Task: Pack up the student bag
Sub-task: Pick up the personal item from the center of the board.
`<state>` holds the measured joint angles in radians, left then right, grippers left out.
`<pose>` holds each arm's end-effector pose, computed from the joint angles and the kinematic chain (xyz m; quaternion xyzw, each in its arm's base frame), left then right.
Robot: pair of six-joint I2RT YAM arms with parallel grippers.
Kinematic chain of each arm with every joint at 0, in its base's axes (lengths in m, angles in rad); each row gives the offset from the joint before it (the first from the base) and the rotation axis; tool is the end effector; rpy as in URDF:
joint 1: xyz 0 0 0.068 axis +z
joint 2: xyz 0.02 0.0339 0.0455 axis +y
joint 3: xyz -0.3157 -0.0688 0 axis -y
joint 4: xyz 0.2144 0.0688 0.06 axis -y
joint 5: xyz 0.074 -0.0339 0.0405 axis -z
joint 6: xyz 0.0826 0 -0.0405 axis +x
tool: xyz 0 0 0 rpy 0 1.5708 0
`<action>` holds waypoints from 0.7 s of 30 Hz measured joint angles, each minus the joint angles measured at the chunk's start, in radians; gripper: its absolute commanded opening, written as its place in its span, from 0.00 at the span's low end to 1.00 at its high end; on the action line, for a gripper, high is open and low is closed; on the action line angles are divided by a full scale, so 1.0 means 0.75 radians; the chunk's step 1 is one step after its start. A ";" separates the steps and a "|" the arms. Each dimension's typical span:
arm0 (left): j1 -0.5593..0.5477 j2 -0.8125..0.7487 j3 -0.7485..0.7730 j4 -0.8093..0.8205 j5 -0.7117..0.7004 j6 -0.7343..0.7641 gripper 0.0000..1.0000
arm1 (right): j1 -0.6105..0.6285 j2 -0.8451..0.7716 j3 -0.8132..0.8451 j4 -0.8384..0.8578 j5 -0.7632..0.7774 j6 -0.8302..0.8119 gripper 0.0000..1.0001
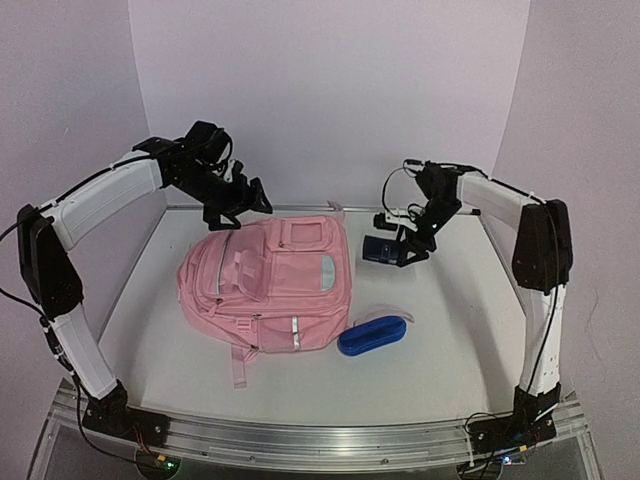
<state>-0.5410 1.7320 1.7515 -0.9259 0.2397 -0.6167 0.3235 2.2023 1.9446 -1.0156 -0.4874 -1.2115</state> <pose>0.3147 -0.2120 0.3678 0.0034 0.9394 -0.2717 0.2092 0.4353 0.1867 0.2312 -0.6921 0.6658 0.1537 0.2324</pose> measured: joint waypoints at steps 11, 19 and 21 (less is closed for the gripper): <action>-0.043 0.225 0.033 0.374 0.460 -0.172 0.87 | 0.098 -0.286 0.081 0.011 -0.192 0.256 0.56; -0.131 0.299 0.128 0.528 0.633 -0.203 0.83 | 0.221 -0.297 0.075 0.045 -0.224 0.357 0.56; -0.143 0.299 0.132 0.553 0.667 -0.208 0.81 | 0.243 -0.306 0.062 0.055 -0.228 0.371 0.56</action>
<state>-0.6483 1.9564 1.8503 -0.5111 0.7396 -0.7730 0.5054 1.9729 1.9910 -0.9741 -0.6581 -0.9335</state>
